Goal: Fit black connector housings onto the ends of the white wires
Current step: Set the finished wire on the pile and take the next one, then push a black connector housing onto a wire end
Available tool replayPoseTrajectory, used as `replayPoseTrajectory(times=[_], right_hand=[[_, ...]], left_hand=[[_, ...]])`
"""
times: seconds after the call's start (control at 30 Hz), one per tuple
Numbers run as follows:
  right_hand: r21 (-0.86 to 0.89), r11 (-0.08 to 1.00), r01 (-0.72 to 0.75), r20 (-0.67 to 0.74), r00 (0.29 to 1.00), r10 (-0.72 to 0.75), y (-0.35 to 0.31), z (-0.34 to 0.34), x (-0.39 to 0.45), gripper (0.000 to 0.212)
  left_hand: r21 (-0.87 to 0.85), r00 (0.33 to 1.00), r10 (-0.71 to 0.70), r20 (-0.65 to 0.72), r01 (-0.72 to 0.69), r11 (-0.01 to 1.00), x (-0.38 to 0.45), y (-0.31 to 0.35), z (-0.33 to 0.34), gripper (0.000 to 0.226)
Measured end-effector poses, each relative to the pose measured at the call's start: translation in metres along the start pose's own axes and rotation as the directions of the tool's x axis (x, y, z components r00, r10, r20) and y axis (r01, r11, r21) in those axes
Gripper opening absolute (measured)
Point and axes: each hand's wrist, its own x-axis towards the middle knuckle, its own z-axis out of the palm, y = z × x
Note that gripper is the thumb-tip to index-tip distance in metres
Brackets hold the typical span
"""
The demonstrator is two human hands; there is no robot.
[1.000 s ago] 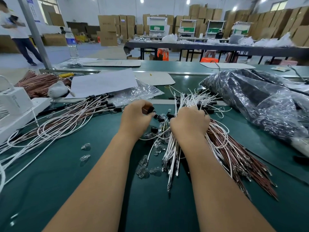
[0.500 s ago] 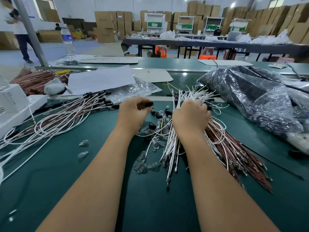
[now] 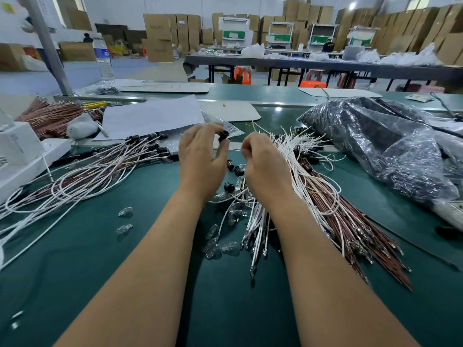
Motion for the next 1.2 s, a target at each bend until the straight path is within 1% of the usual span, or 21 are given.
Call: replayPoseTrajectory(times=[0.07,0.1,0.13,0.2,0.27,0.33,0.43,0.5,0.53,0.6,0.67,0.7,0.77,0.8,0.87,0.97,1.03,1.1,1.17,1.2], right_hand=[[-0.008,0.999,0.045,-0.028,0.999,-0.046,0.0,-0.002,0.0,0.012],[-0.009,0.999,0.043,-0.067,0.997,-0.043,0.001,-0.004,0.0,0.01],[-0.022,0.999,0.032,-0.115,0.993,-0.035,0.002,-0.005,0.0,0.008],[-0.101,0.995,-0.003,-0.194,0.981,-0.017,0.005,-0.008,0.0,0.007],[-0.165,0.986,-0.033,-0.23,0.973,-0.006,0.006,-0.009,0.0,0.012],[-0.161,0.985,-0.06,-0.27,0.963,0.015,0.005,-0.01,0.001,0.015],[-0.116,0.983,-0.144,-0.372,0.924,0.091,0.008,-0.016,0.002,0.015],[-0.13,0.972,-0.196,-0.422,0.898,0.124,0.011,-0.022,0.002,0.019],[-0.189,0.961,-0.202,-0.423,0.9,0.107,0.012,-0.023,0.003,0.025],[-0.355,0.919,-0.173,-0.367,0.929,0.034,0.009,-0.021,0.004,0.044],[-0.43,0.898,-0.092,-0.256,0.966,-0.024,0.001,-0.016,0.004,0.058],[-0.434,0.9,-0.03,-0.191,0.98,-0.059,-0.004,-0.013,0.003,0.059],[-0.413,0.904,0.107,-0.059,0.988,-0.143,-0.013,-0.003,0.0,0.047],[-0.406,0.899,0.162,-0.008,0.983,-0.181,-0.015,0.002,-0.001,0.038],[-0.405,0.889,0.214,0.043,0.976,-0.215,-0.017,0.007,-0.004,0.025],[-0.308,0.933,0.187,0.031,0.982,-0.186,-0.016,0.008,-0.003,0.019],[-0.279,0.954,0.112,-0.017,0.992,-0.121,-0.014,0.006,-0.002,0.02],[-0.238,0.971,0.012,-0.072,0.997,-0.029,-0.01,0.002,0.0,0.021],[-0.167,0.983,-0.076,-0.105,0.993,0.059,-0.005,-0.001,0.001,0.019],[-0.129,0.986,-0.105,-0.11,0.99,0.091,-0.003,-0.001,0.001,0.02]], left_hand=[[-0.019,0.992,-0.097,0.082,0.099,0.995,-0.001,-0.006,-0.004,0.012],[-0.026,0.984,-0.141,0.104,0.145,0.989,-0.001,-0.011,-0.005,0.013],[-0.019,0.982,-0.163,0.097,0.165,0.986,-0.001,-0.015,-0.007,0.014],[-0.017,0.986,-0.155,0.065,0.156,0.988,-0.001,-0.018,-0.01,0.016],[-0.026,0.99,-0.122,0.071,0.124,0.992,0.0,-0.016,-0.009,0.015],[0.019,0.991,-0.112,0.077,0.111,0.994,0.0,-0.015,-0.007,0.015],[0.082,0.99,-0.138,0.034,0.135,0.987,0.002,-0.021,-0.01,0.019],[0.008,0.988,-0.151,-0.02,0.151,0.989,0.005,-0.023,-0.014,0.019],[-0.062,0.987,-0.155,-0.049,0.151,0.987,0.007,-0.021,-0.016,0.018],[-0.187,0.985,-0.156,-0.076,0.14,0.972,0.01,-0.016,-0.017,0.018],[-0.256,0.988,-0.151,-0.02,0.141,0.957,0.01,-0.012,-0.017,0.016],[-0.288,0.988,-0.152,0.033,0.156,0.945,0.008,-0.01,-0.016,0.014],[-0.337,0.978,-0.168,0.126,0.201,0.92,0.005,-0.007,-0.014,0.012],[-0.343,0.975,-0.17,0.14,0.209,0.916,0.004,-0.006,-0.012,0.011],[-0.345,0.976,-0.17,0.137,0.208,0.915,0.004,-0.004,-0.01,0.01],[-0.297,0.978,-0.17,0.123,0.2,0.934,0.003,-0.007,-0.007,0.011],[-0.233,0.979,-0.187,0.087,0.202,0.951,0.003,-0.012,-0.008,0.012],[-0.197,0.981,-0.192,0.022,0.193,0.961,0.004,-0.017,-0.01,0.016],[-0.238,0.978,-0.208,-0.003,0.201,0.95,0.007,-0.022,-0.013,0.015],[-0.292,0.969,-0.248,0.009,0.24,0.926,0.008,-0.022,-0.014,0.013]])
